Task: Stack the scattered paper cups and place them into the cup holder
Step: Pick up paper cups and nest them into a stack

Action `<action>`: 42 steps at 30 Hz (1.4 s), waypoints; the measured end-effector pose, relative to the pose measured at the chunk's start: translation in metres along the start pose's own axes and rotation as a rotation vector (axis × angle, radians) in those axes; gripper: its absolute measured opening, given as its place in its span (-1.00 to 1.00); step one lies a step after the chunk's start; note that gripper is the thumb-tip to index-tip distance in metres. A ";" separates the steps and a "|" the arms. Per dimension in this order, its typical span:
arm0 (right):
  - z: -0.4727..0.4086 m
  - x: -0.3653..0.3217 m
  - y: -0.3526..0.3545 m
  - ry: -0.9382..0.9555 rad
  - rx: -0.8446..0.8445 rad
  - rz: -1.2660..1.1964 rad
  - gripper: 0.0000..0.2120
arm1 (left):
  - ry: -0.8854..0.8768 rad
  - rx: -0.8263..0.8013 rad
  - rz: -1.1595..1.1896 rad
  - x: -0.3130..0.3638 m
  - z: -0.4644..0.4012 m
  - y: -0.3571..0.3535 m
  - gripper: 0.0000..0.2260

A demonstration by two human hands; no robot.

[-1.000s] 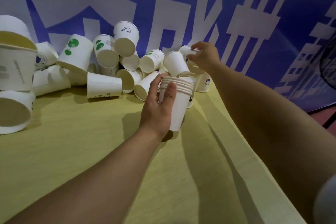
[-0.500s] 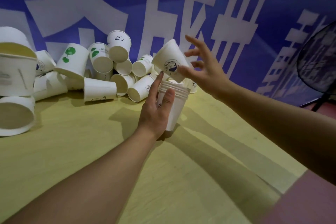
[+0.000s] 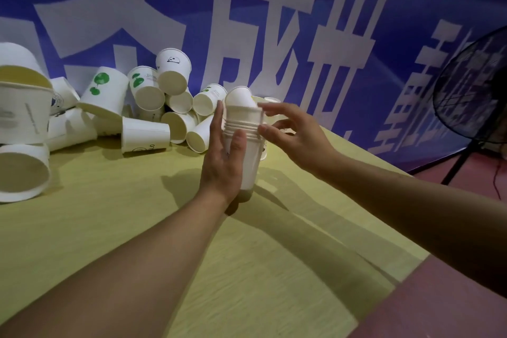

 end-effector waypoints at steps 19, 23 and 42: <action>-0.045 0.067 -0.004 -0.174 0.159 0.348 -0.82 | 0.221 0.260 -0.075 -0.025 -0.005 0.021 -0.52; -0.040 0.058 -0.001 -0.182 0.117 0.364 -0.86 | 0.199 0.245 -0.073 -0.025 -0.006 0.019 -0.59; 0.014 0.077 0.031 -0.518 -0.346 0.469 -0.21 | 0.120 0.089 -0.032 -0.013 -0.004 0.008 -0.60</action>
Point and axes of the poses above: each hand's wrist, its own z-axis away from the middle knuckle, its own y-axis out of the back of the hand, x = y × z, the point moved 7 cm from there along -z, towards the middle knuckle, and after that the axes turned 14 degrees about -z, right-handed, at the moved point
